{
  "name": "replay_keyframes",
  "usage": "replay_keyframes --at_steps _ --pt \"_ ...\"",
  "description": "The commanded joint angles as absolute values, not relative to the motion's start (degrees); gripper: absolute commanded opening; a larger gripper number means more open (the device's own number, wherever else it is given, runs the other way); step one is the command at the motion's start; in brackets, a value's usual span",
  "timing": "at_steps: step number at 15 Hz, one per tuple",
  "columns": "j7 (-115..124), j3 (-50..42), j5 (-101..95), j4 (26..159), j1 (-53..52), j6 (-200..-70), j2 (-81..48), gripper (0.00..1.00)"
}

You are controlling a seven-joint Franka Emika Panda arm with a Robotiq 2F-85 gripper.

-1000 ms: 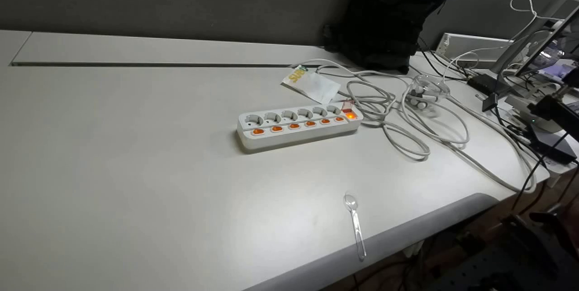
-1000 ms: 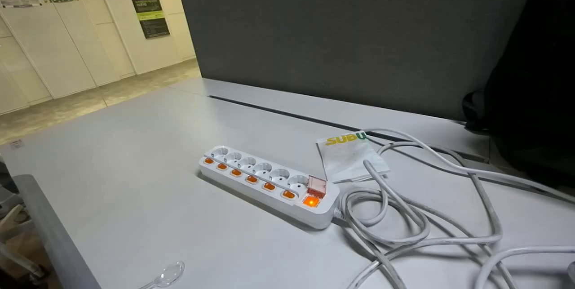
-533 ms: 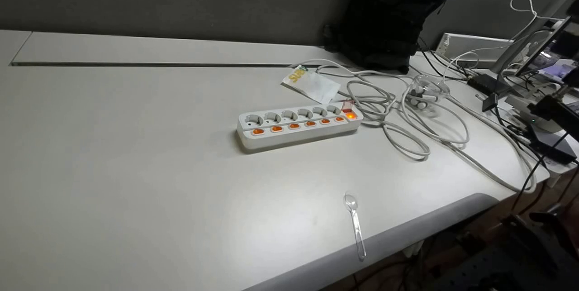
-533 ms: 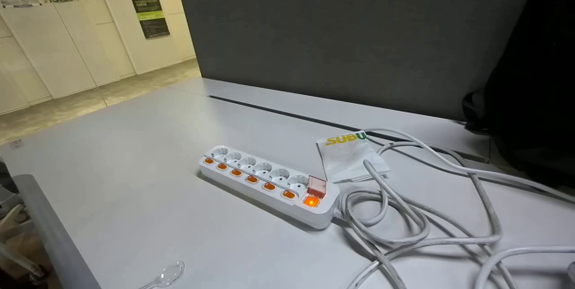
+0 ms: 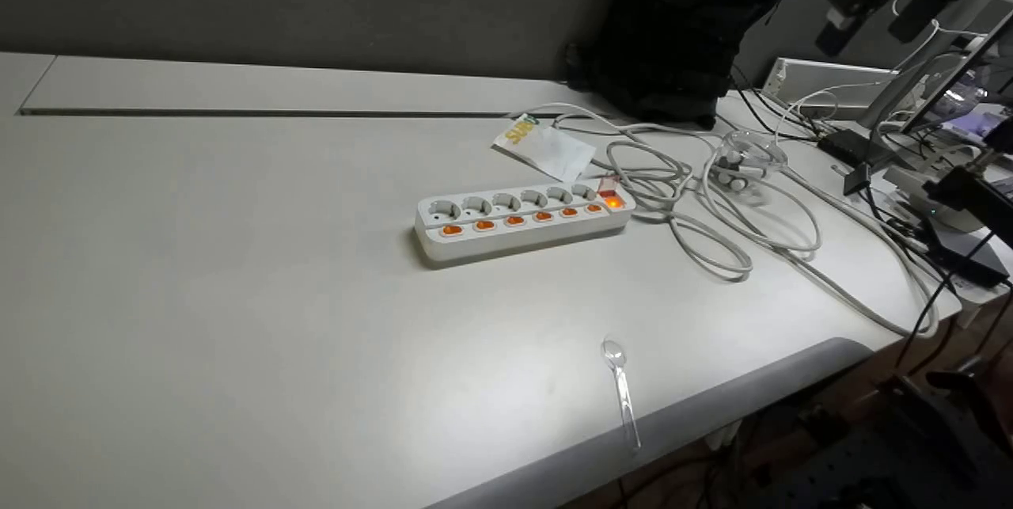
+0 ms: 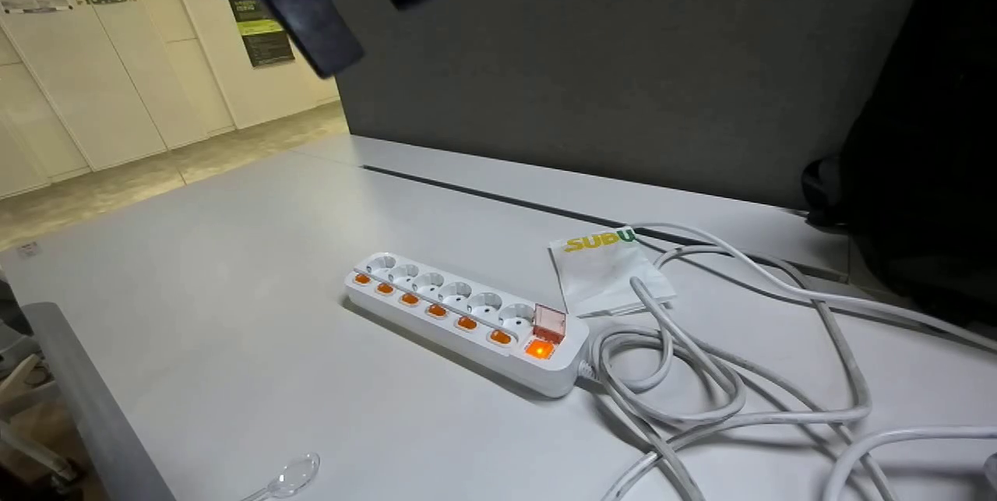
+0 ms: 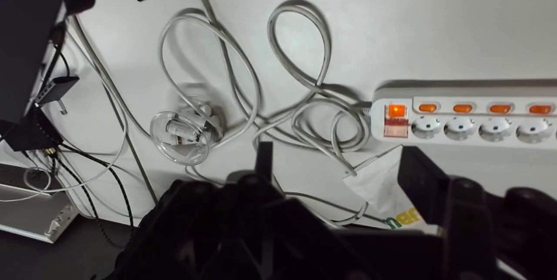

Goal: Switch on the first slot of the extension cord

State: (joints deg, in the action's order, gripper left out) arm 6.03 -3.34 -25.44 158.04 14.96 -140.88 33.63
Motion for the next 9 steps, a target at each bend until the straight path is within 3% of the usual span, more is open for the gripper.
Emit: replay_keyframes --at_steps 1,7,9 --pt "13.8 -0.8 -25.5 155.5 17.9 -149.8 24.4 0.45" --pt "12.2 -1.5 -21.1 149.8 16.4 -156.6 8.7 0.03" --pt "10.5 -2.3 -17.6 147.3 14.4 -155.5 4.4 0.00"
